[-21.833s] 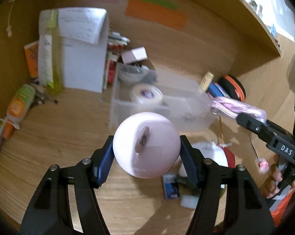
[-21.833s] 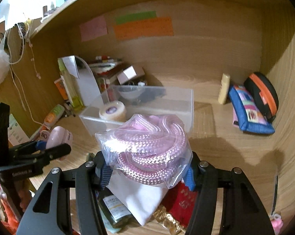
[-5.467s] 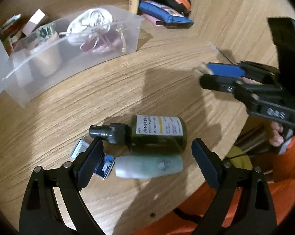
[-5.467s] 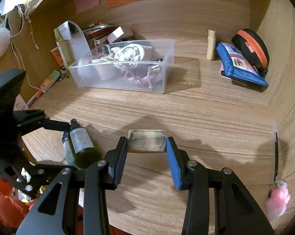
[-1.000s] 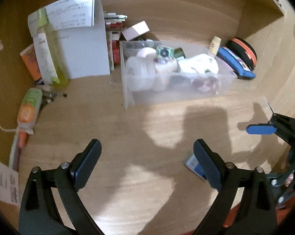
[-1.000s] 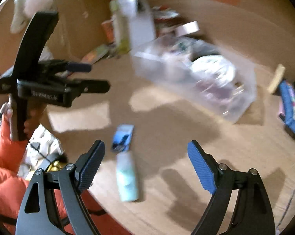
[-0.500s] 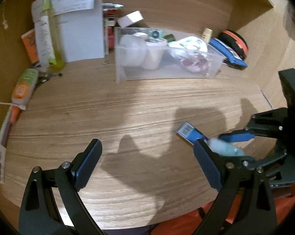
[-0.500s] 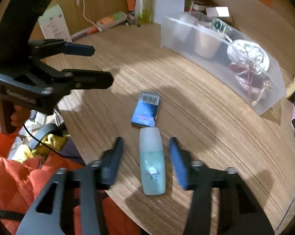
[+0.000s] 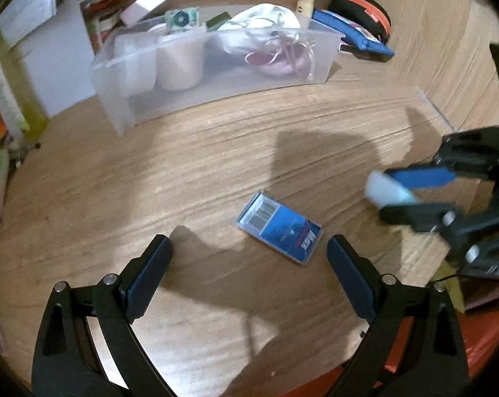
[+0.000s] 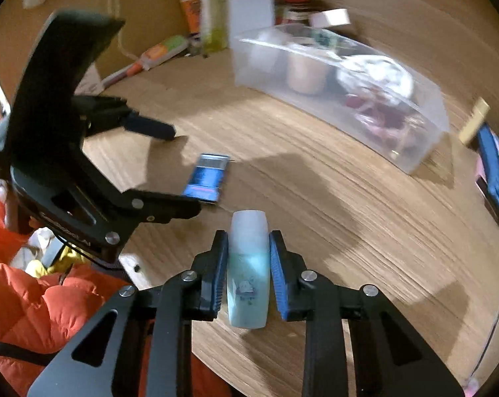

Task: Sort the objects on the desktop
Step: 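Grasp the mint-green tube bottle with the right gripper while the left grasps the blue Max box, then carry the tube bottle and blue box into the clear box and release both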

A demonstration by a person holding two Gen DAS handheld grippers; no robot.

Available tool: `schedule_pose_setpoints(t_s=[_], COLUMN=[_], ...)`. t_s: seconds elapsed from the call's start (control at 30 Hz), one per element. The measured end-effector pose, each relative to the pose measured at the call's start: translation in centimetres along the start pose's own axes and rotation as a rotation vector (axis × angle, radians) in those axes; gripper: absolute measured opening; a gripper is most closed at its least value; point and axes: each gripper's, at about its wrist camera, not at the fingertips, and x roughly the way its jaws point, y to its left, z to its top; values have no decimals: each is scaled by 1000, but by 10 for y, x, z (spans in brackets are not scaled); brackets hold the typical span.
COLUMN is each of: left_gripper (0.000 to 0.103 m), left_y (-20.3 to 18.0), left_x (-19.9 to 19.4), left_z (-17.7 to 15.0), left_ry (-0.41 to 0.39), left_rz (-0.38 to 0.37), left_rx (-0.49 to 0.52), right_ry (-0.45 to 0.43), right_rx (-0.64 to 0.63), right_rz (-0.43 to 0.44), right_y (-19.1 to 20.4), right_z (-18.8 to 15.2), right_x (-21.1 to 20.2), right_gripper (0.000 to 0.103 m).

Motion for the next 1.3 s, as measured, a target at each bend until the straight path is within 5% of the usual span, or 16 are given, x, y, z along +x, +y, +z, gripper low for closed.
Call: schedule_pose_setpoints(t_s=[0.07,0.27,0.6,1.03,1.3], left_gripper=[96,53,53,53,53], left_y=[-4,-20,-20,-12,8], left_x=[4,0,-14,-81,-102], left_z=[4,7,14,57,86], left_ry=[-8,-48,-84,-329,-425], left_rz=[-5,-9,-30,-79,-26], left_rx=[0,51,7,-74,-111], right_ry=[-17,-52,-111,-251,-347], right_rx=[35,109,92,160,154], right_rz=[-8,-13,-30,-77,-88], right_y=[-10,-30,-33,-48,-52], right_z=[-2,0,13,59,88], right_x=[-5,-10,-24,-53,-78], right_gripper=[23,23,23,23,23])
